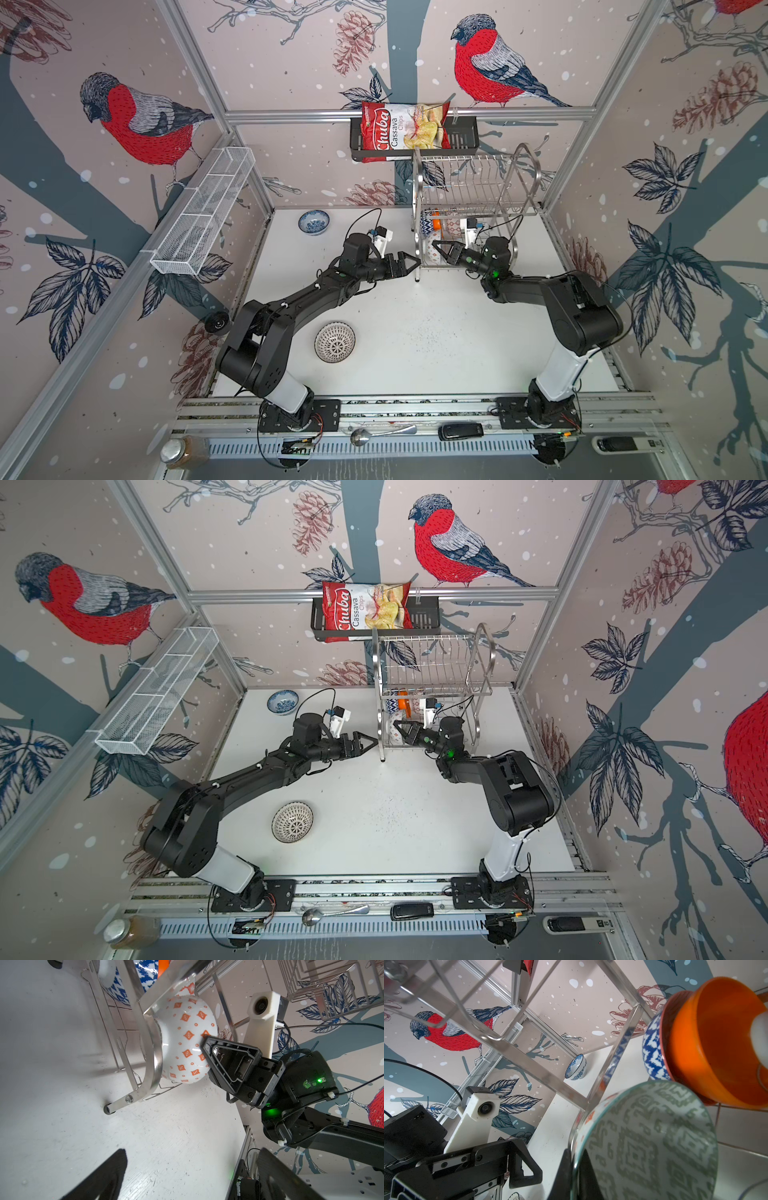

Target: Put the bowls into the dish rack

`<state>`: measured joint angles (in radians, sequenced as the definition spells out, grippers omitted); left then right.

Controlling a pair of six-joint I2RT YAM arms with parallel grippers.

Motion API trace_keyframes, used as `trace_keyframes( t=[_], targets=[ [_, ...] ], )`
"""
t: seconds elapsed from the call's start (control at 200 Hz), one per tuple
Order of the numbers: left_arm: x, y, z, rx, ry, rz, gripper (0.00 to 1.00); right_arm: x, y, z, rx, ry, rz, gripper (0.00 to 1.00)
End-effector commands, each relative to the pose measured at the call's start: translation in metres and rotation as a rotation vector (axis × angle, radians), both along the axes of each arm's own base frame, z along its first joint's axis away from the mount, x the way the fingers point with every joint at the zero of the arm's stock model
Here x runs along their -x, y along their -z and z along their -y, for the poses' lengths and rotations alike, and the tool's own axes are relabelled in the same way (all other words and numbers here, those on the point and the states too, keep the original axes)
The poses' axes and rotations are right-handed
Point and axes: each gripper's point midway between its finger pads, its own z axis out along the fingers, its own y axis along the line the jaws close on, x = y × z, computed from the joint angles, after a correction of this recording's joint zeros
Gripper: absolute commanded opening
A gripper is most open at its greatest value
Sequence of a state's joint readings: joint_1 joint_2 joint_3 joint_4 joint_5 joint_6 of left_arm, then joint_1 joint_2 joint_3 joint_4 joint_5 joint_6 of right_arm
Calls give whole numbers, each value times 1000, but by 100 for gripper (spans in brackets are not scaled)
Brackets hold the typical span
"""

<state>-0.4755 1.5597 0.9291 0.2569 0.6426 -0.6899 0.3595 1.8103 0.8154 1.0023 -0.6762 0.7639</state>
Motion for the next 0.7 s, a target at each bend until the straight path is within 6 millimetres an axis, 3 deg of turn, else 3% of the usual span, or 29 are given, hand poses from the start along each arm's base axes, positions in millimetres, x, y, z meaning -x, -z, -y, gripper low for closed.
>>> trace_keyframes(
  t=[0.0,0.35,0.695],
  targets=[
    [-2,-4,1,-4,4,34,98,1,-19,-6,-49,-38,71,1],
    [-3,-5,1,1,5,28,98,-1,-6,-23,-51,-72,50,1],
    [-3,-7,0,1,-1,34,98,-5,6,-24,-64,-86,24,1]
  ],
)
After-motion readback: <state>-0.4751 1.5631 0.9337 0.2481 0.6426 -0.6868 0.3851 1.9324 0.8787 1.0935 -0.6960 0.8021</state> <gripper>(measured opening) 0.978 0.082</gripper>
